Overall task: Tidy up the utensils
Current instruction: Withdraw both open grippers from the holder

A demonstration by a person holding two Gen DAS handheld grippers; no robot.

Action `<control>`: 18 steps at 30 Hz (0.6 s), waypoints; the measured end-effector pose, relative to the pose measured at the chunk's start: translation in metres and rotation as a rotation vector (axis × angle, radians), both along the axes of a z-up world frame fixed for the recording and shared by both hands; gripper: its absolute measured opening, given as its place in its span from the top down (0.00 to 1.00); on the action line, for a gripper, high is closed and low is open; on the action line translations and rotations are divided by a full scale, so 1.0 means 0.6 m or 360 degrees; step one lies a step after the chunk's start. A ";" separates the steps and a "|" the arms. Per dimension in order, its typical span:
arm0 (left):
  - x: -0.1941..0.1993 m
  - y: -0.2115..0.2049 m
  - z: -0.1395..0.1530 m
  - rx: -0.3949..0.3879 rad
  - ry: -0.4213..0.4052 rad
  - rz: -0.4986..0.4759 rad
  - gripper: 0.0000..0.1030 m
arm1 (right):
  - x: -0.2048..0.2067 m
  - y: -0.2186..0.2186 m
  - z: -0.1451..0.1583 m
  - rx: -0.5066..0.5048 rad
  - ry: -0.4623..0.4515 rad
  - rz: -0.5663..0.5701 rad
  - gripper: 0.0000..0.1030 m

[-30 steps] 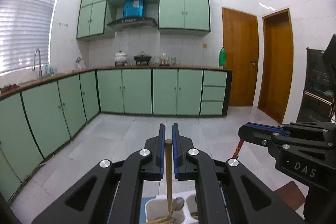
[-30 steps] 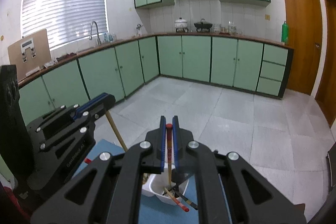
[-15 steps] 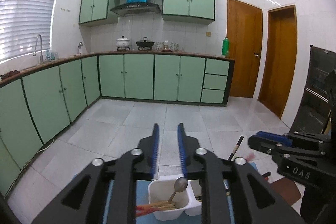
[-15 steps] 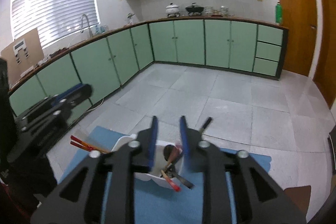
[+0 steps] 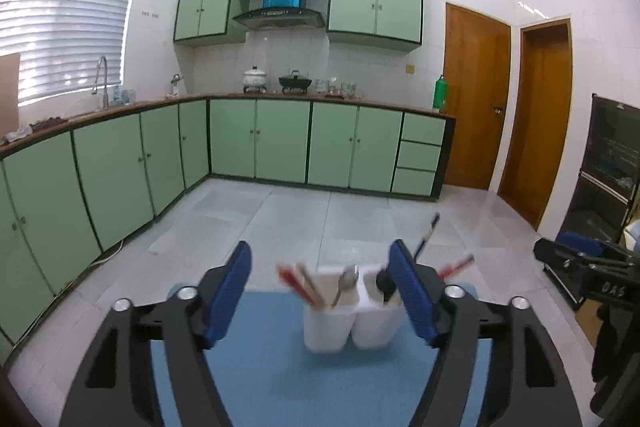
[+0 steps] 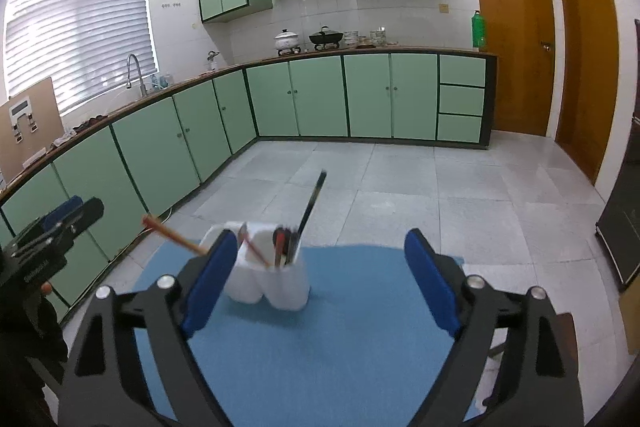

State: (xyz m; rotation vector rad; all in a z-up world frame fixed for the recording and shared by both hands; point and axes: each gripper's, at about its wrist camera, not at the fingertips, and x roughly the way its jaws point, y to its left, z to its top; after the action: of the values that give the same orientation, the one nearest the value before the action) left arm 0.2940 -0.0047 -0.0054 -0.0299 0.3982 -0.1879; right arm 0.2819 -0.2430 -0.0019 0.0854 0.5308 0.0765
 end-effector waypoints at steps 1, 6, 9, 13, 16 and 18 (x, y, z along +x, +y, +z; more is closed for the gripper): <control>-0.014 0.001 -0.005 0.0005 0.0013 0.0002 0.27 | -0.013 0.001 -0.004 -0.0005 -0.0001 -0.0003 0.16; -0.089 0.006 -0.028 0.0031 0.0049 0.0015 0.21 | -0.093 0.017 -0.029 0.0003 -0.0003 0.0014 0.09; -0.133 0.009 -0.035 0.0046 0.0057 0.0022 0.14 | -0.127 0.031 -0.037 -0.0001 0.0000 0.0043 0.06; -0.185 0.012 -0.030 0.0049 0.0044 0.0014 0.08 | -0.177 0.060 -0.041 -0.0048 -0.0008 0.0087 0.05; -0.217 0.011 -0.021 0.0075 0.0023 0.0017 0.06 | -0.209 0.081 -0.033 -0.0094 -0.0039 0.0120 0.05; -0.235 0.011 -0.014 0.0088 0.0014 0.0009 0.06 | -0.228 0.088 -0.025 -0.0103 -0.0063 0.0130 0.05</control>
State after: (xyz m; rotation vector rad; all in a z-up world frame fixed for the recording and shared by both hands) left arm 0.1531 0.0020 -0.0139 0.0227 0.4120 -0.1711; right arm 0.1450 -0.1904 -0.0169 -0.0012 0.4965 0.1404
